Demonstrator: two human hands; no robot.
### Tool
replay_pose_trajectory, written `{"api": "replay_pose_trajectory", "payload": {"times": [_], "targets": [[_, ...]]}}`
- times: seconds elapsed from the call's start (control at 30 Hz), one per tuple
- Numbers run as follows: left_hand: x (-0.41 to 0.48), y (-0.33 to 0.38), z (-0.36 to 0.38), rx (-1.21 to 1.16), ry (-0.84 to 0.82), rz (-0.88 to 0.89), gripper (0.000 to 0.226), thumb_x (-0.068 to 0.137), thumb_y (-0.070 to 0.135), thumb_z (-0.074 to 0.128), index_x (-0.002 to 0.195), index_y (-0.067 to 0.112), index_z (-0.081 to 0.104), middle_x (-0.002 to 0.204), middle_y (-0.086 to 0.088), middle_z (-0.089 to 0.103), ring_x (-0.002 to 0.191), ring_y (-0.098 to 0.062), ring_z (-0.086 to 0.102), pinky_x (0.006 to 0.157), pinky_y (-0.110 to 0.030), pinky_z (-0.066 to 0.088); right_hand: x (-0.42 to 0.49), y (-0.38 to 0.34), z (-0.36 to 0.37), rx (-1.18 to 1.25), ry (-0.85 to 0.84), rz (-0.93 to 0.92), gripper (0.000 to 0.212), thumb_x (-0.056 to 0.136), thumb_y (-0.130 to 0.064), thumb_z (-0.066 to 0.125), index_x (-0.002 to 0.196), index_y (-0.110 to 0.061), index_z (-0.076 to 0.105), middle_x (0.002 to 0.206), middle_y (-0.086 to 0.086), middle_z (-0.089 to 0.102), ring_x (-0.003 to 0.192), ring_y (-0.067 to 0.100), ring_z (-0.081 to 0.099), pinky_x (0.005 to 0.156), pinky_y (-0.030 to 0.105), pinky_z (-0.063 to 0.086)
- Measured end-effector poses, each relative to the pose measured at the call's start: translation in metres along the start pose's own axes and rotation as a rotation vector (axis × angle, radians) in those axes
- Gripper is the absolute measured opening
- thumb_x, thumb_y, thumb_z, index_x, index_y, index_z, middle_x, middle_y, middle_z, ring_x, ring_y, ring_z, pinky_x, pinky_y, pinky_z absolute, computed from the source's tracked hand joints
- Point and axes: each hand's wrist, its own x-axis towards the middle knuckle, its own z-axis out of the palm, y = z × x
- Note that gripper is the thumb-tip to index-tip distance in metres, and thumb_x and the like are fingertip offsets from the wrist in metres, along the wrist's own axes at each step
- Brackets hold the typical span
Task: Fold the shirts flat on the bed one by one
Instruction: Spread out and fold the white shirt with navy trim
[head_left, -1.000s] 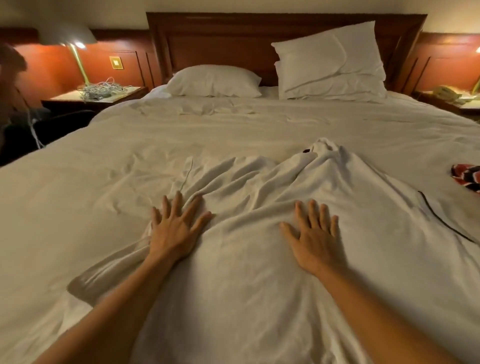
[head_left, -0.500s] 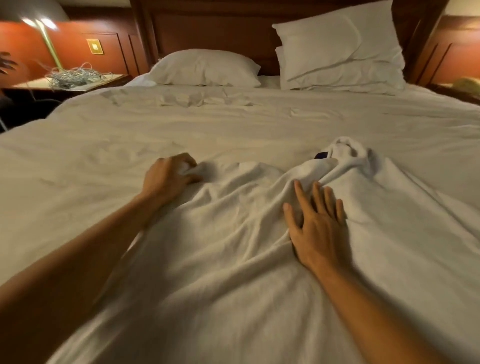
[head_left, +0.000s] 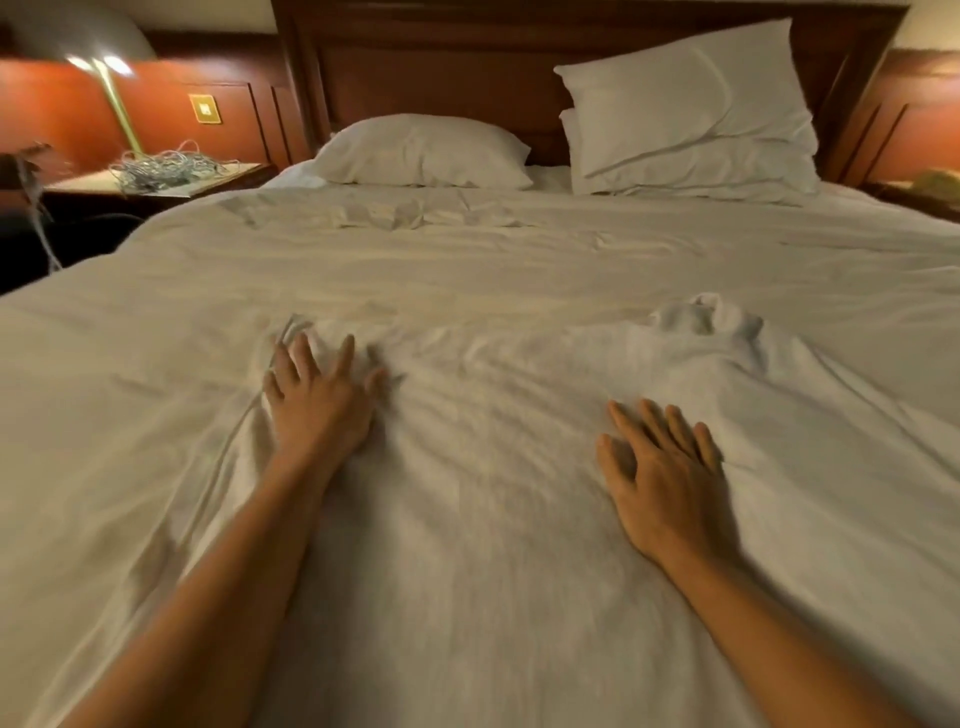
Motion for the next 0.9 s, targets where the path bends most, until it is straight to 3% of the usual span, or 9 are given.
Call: {"api": "replay_pose_trajectory", "payload": {"times": [0.1,0.2,0.27,0.37,0.43,0.53,0.77,0.9], "targets": [[-0.055,-0.014,-0.004,-0.005,-0.047,0.115,0.079,0.086,0.079,0.01,0.156,0.044,0.018,0.167,-0.005,0.011,0.154,-0.03,0.003,0.123,-0.048,0.005,0.004,0.001,0.004,-0.022,-0.063,0.012,0.07,0.094,-0.063,0.008,0.152,-0.037,0.036,0.158,0.0,0.036,0.148,0.024,0.026,0.122,0.042,0.008],[-0.094,-0.04,-0.023,0.098,-0.072,0.197,0.078,0.088,0.079,0.004,0.156,0.045,0.016,0.167,-0.002,0.012,0.154,-0.026,0.003,0.125,-0.043,0.003,0.005,-0.004,-0.004,-0.088,-0.203,0.018,0.066,0.096,-0.061,0.003,0.157,-0.038,0.017,0.166,-0.002,0.017,0.153,0.023,0.01,0.123,0.043,0.001],[-0.12,-0.06,-0.039,0.108,-0.052,0.114,0.074,0.09,0.077,0.011,0.155,0.043,0.023,0.166,-0.006,0.015,0.153,-0.029,0.007,0.124,-0.044,0.009,-0.003,-0.01,-0.015,-0.097,-0.288,0.022,0.064,0.098,-0.06,0.003,0.158,-0.037,0.003,0.167,-0.002,0.003,0.154,0.023,-0.001,0.123,0.045,-0.003],[-0.163,-0.076,-0.062,0.128,-0.033,0.003,0.066,0.092,0.072,0.028,0.15,0.042,0.037,0.157,-0.012,0.03,0.14,-0.036,0.032,0.111,-0.047,0.031,-0.037,-0.014,-0.037,-0.065,-0.389,0.013,0.063,0.099,-0.06,0.001,0.157,-0.037,-0.008,0.167,-0.001,-0.009,0.153,0.024,-0.009,0.123,0.046,-0.005],[-0.188,-0.074,-0.075,0.059,-0.042,0.004,0.057,0.093,0.067,0.041,0.142,0.04,0.047,0.139,-0.013,0.042,0.123,-0.039,0.047,0.098,-0.046,0.043,-0.07,-0.016,-0.053,-0.027,-0.444,-0.009,0.064,0.097,-0.062,0.001,0.156,-0.039,-0.01,0.166,-0.002,-0.013,0.153,0.023,-0.012,0.123,0.046,-0.006],[-0.214,-0.072,-0.09,-0.08,-0.105,-0.024,0.046,0.092,0.063,0.05,0.134,0.042,0.049,0.116,-0.012,0.042,0.101,-0.041,0.058,0.084,-0.044,0.052,-0.119,-0.018,-0.077,0.014,-0.482,-0.037,0.066,0.094,-0.067,-0.001,0.155,-0.043,-0.011,0.166,-0.004,-0.015,0.153,0.022,-0.013,0.123,0.045,-0.008],[-0.246,-0.101,-0.118,0.007,-0.253,0.045,0.056,0.091,0.067,0.047,0.144,0.048,0.042,0.126,-0.016,0.048,0.109,-0.043,0.059,0.093,-0.043,0.049,-0.197,-0.018,-0.111,0.025,-0.448,-0.045,0.065,0.096,-0.065,0.004,0.155,-0.043,-0.008,0.167,-0.003,-0.01,0.153,0.022,-0.009,0.123,0.045,-0.005],[-0.242,-0.143,-0.149,0.345,-0.295,0.084,0.062,0.09,0.075,0.035,0.148,0.054,0.031,0.134,-0.008,0.042,0.111,-0.033,0.063,0.091,-0.038,0.051,-0.216,-0.018,-0.121,0.026,-0.45,-0.059,0.063,0.098,-0.064,0.008,0.156,-0.042,-0.005,0.167,-0.001,-0.011,0.153,0.023,-0.009,0.123,0.045,-0.005]]}}
